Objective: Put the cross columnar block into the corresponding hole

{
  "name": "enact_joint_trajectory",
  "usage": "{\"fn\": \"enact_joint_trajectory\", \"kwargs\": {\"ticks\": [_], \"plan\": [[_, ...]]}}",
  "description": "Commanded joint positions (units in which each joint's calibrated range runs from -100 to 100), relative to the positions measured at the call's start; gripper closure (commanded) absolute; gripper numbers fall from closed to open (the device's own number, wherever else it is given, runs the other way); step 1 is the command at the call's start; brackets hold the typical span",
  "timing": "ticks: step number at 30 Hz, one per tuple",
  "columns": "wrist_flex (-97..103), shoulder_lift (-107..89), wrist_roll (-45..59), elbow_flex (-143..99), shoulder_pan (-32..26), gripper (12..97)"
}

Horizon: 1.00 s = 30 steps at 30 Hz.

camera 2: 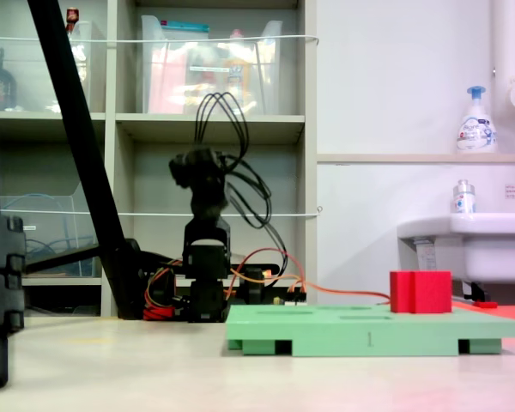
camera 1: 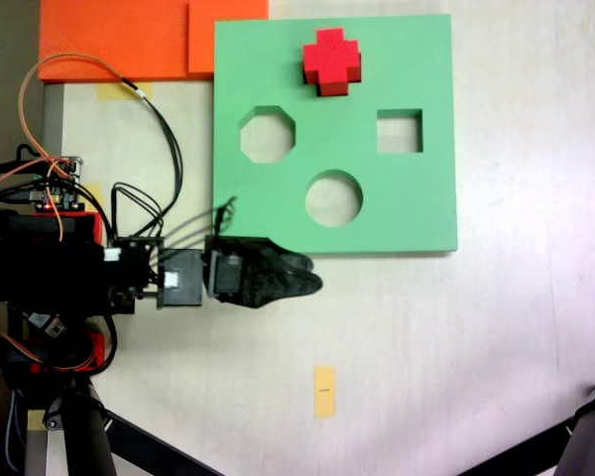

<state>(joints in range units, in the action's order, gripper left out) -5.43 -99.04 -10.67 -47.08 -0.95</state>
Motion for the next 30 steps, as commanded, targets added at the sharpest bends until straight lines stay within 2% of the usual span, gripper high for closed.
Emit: {"fn": "enact_joint_trajectory", "kwargs": {"ticks": [1, 5, 11, 14, 18, 19, 24, 30], "plan": [[9.91, -0.96, 2.49, -4.56, 1.27, 59.3], [16.27, -0.96, 9.52, -24.8, 2.2, 58.1], [21.08, -0.96, 13.04, -52.02, 2.2, 57.2], [22.43, -0.96, 13.72, -52.92, 2.2, 57.0], [6.16, -0.96, 13.68, -52.92, 2.15, 57.0], [5.29, -0.96, 13.68, -52.92, 2.15, 59.7], [5.29, -0.96, 13.58, -52.92, 2.0, 62.4], [7.21, -0.96, 13.53, -52.92, 2.0, 59.2]]}}
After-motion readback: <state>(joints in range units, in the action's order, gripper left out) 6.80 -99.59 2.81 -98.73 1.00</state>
